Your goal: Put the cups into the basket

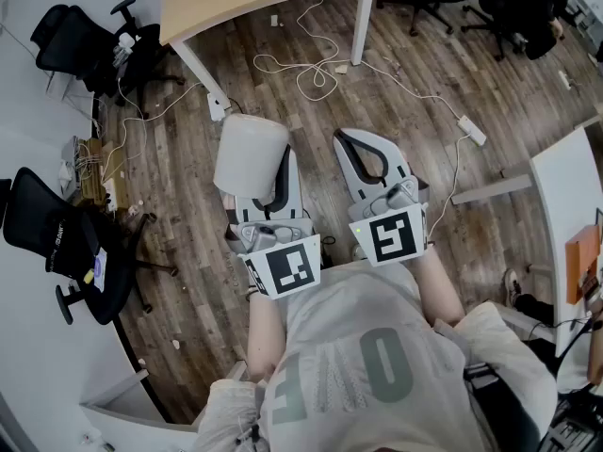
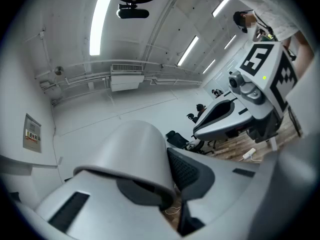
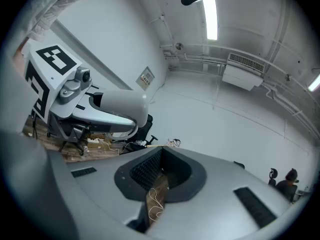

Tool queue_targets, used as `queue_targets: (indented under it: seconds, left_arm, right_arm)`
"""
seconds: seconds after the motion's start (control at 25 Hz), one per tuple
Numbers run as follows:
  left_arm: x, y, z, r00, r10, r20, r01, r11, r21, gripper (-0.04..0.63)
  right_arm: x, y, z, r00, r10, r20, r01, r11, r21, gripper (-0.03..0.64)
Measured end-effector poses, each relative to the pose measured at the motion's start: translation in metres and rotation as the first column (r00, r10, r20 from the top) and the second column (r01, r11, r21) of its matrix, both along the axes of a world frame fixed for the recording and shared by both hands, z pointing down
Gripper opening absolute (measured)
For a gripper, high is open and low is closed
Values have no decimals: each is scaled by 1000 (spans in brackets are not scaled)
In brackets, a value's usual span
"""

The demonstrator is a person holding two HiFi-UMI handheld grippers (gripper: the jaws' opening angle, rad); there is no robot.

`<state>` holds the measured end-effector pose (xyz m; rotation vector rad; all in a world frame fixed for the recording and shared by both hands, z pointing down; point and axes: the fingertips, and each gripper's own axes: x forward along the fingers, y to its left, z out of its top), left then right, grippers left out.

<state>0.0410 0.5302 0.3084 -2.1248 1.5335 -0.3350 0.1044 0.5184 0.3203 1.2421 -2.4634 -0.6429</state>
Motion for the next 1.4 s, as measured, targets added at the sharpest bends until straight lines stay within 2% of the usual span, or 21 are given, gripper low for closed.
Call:
queue_targets:
  seconds: [0.6, 0.84, 1.0, 1.08, 1.24, 1.4]
  left_arm:
    - [-27, -17, 3, 999, -8, -43, 8, 1000, -7, 52]
    - [-58, -33, 3, 999, 12, -49, -12, 1000, 7, 52]
    - [-84, -41, 0, 1000, 26, -14, -26, 999, 23, 52]
    - [-96, -49, 5, 999, 29, -31, -28, 999, 28, 52]
    - [-113, -66, 8, 998, 25, -57, -23, 999, 27, 52]
    - [-117, -86, 10, 1000, 19, -22, -19, 1000, 6, 52]
  right_arm:
    - [-19, -11, 7, 1000, -17, -8, 17, 1000, -11, -2]
    - [-51, -30, 2, 999, -16, -34, 17, 1000, 17, -2]
    - [-66, -42, 5, 996, 30, -80, -27, 999, 45, -2]
    - [-71, -46, 6, 995, 51, -91, -47, 998, 48, -2]
    - [-83, -55, 13, 996, 42, -83, -41, 999, 16, -2]
    - [-95, -74, 23, 996, 23, -83, -23, 1000, -9, -2]
